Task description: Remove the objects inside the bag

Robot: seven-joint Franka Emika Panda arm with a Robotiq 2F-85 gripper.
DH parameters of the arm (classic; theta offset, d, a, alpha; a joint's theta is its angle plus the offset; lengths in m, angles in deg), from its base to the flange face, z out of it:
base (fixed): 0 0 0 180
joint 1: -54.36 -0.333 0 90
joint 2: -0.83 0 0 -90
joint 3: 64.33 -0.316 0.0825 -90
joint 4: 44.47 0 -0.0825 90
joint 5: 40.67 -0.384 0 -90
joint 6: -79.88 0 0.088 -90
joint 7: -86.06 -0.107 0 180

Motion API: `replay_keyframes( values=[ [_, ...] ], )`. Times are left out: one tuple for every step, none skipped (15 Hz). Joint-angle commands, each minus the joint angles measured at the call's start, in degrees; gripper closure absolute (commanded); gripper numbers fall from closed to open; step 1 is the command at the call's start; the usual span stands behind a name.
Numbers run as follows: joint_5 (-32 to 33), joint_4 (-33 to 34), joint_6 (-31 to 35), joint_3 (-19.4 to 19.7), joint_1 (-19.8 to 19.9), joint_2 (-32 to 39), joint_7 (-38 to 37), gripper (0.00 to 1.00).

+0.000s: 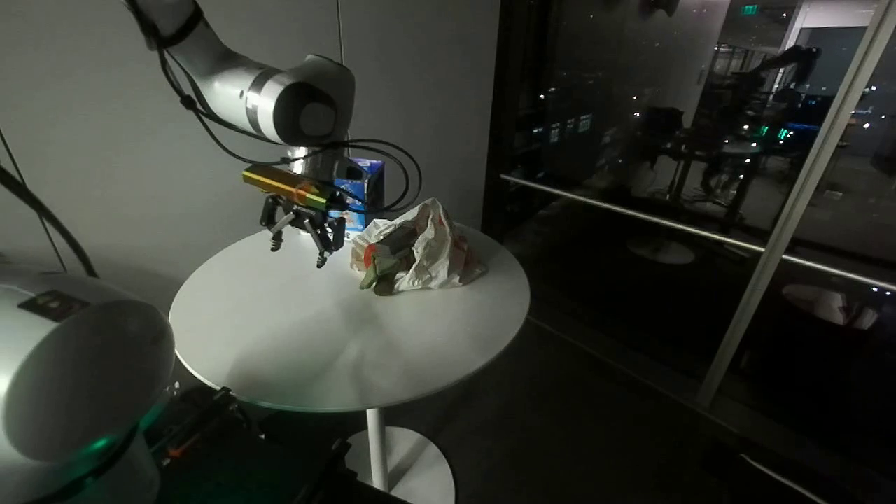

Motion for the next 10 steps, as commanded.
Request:
replay_keyframes(
  values=[
    [6.18, 13.25, 4.21, -2.78, 1.32, 13.62, -4.06, 0.00],
    [9.66, 16.27, 5.64, -2.92, 1.47, 16.58, -5.83, 0.00],
    [14.18, 18.97, 7.55, -2.62, 1.41, 19.17, -8.62, 0.00],
    [18.73, 21.57, 8.99, -1.86, 1.11, 21.49, -11.93, 0.00],
    [20.14, 24.54, 8.44, -1.42, 1.13, 23.91, -13.09, 0.00],
    [21.87, 27.05, 8.31, -0.99, 1.06, 26.11, -14.56, 0.00],
    [24.31, 29.24, 8.75, -0.34, 0.74, 28.08, -15.93, 0.00],
    [25.34, 31.53, 8.47, 0.03, 0.63, 29.87, -16.75, 0.00],
    [25.78, 33.61, 8.68, 0.24, 0.61, 31.54, -17.31, 0.00],
    [25.38, 35.53, 8.77, 0.15, 0.84, 32.98, -17.14, 0.00]
  ],
)
